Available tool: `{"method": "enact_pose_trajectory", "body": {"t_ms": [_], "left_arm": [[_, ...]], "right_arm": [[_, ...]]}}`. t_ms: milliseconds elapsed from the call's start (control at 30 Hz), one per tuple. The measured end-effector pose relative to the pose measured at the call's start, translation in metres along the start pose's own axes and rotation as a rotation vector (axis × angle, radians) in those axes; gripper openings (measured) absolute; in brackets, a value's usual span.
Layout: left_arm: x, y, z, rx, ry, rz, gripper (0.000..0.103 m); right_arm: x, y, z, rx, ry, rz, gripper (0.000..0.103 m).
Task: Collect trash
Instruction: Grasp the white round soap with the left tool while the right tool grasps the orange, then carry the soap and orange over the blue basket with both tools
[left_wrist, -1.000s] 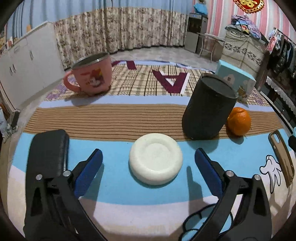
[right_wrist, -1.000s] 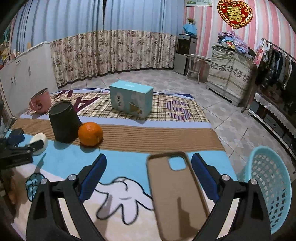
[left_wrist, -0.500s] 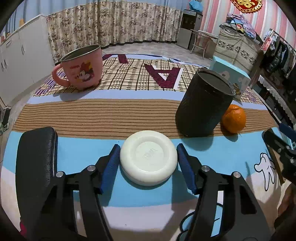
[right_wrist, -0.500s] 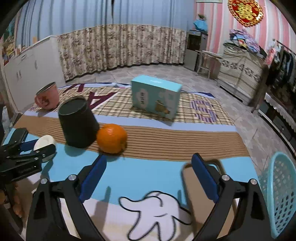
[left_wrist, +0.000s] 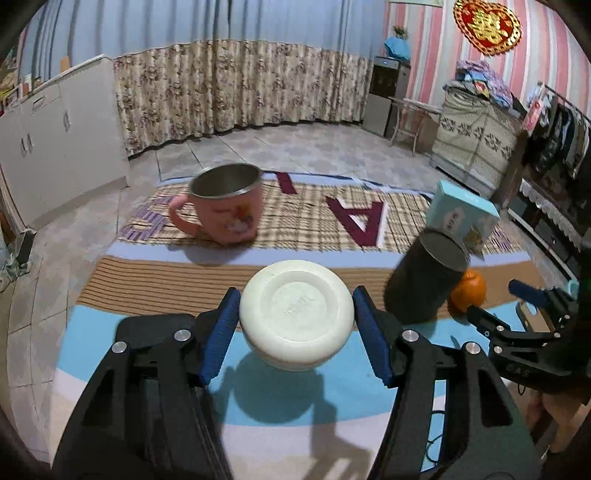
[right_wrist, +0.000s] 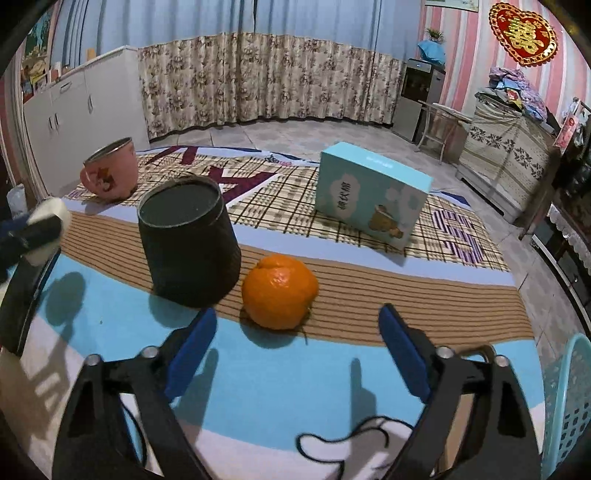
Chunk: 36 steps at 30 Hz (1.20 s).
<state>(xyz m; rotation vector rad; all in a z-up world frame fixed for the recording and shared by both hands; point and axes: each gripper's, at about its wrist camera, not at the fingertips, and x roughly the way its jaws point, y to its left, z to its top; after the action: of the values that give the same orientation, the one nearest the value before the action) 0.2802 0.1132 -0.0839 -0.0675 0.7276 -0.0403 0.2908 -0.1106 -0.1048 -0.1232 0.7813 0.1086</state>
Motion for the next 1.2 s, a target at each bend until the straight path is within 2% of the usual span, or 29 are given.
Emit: {"method": "enact_pose_trajectory", "body": {"t_ms": [167, 267, 400, 567, 767, 1200], "left_arm": [[0.002, 0.015, 0.0, -0.036, 0.002, 0.002, 0.061], [0.005, 0.018, 0.0, -0.04, 0.004, 0.005, 0.061], [0.003, 0.017, 0.001, -0.035, -0.005, 0.014, 0.061], [-0.006, 0.011, 0.002, -0.032, -0.017, 0.02, 0.061], [-0.027, -0.012, 0.005, -0.001, -0.039, 0.017, 0.061], [-0.079, -0.086, 0.006, 0.062, -0.087, -0.046, 0.061]], "right_arm": [[0.012, 0.005, 0.006, -0.012, 0.016, 0.013, 0.072], [0.018, 0.006, 0.007, -0.018, 0.031, 0.045, 0.053], [0.017, 0.003, 0.009, -0.016, 0.02, 0.056, 0.044], [0.009, -0.01, 0.008, 0.006, 0.011, 0.069, 0.039], [-0.017, -0.032, 0.004, 0.023, -0.02, 0.068, 0.038], [-0.111, -0.113, -0.015, 0.04, -0.115, 0.01, 0.038]]}}
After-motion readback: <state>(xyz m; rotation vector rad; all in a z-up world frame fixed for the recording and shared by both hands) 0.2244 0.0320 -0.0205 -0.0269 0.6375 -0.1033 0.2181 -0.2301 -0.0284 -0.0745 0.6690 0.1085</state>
